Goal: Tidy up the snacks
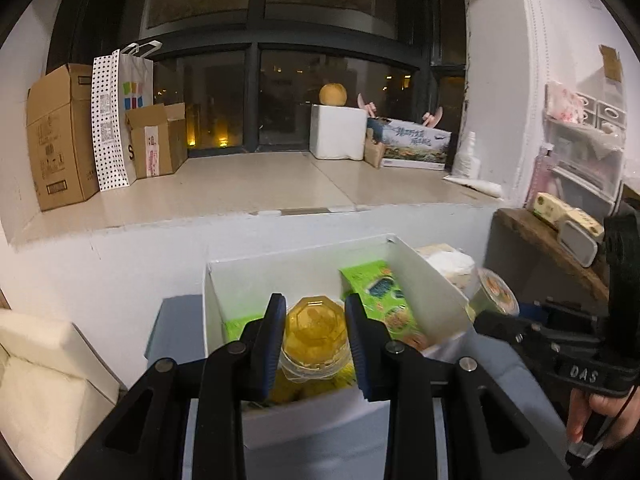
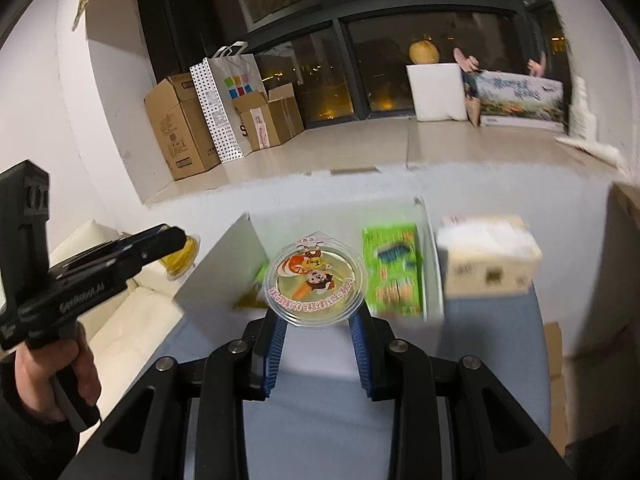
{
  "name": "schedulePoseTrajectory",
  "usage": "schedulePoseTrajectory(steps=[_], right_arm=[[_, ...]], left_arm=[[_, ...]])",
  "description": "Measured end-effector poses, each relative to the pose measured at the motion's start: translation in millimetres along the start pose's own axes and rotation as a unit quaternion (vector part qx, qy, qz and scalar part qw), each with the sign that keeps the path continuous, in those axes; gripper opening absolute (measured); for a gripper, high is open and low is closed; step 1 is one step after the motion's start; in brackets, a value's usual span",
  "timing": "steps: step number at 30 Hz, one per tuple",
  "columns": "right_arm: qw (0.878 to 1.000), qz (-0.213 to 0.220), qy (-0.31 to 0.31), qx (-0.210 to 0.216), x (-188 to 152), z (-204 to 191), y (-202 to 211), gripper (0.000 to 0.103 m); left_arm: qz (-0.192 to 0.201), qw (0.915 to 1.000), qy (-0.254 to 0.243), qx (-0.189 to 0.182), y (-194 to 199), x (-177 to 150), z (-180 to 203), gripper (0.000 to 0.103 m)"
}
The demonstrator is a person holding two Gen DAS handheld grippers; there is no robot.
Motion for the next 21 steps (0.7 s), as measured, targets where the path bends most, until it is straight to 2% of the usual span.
schedulePoseTrajectory(steps=[4,6,7,8,9,14,15,19,21], right_arm=[[1.000,-0.021,0.010,-0.009,14,-4,-35,0.034],[0.999,-0.034,0.015,-0.014,13,-3,-49,0.038],[0.999,-0.042,0.018,-0.017,11,-2,-56,0.048],[0.999,-0.042,0.019,-0.027,9,0,-58,0.078],[0.998,-0.037,0.017,-0.037,7,4,-58,0.096],[0.997,-0.036,-0.004,-0.066,-4,16,-55,0.100],[0.997,-0.032,0.002,-0.075,-7,15,-51,0.103],[0.994,-0.018,0.036,-0.101,-12,4,-32,0.103],[0.993,-0.003,0.049,-0.109,-14,-5,-16,0.103]], left_arm=[[-0.016,0.9997,-0.004,0.016,-27,-2,-17,0.035],[-0.023,0.9994,-0.002,0.027,-42,-8,-21,0.038],[-0.035,0.9990,0.001,0.030,-50,-13,-26,0.057],[-0.044,0.9986,0.005,0.030,-55,-18,-27,0.092],[-0.048,0.9983,0.010,0.031,-58,-23,-30,0.103],[-0.033,0.9989,0.027,0.018,-51,-36,-31,0.103],[-0.032,0.9989,0.029,0.018,-48,-37,-30,0.103],[-0.022,0.9983,0.022,0.050,-31,-41,-20,0.103],[-0.007,0.9986,0.023,0.047,-17,-42,-14,0.103]])
Point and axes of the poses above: each gripper's, at about its wrist camera, not at the fingertips, and y roughly against the way its jaws point, z to its right, x to its top, the point moved 6 cm from there along -y, roughly the way its jaws point, and after that the axes turned 6 degrees about -x, right-handed, at the moved point
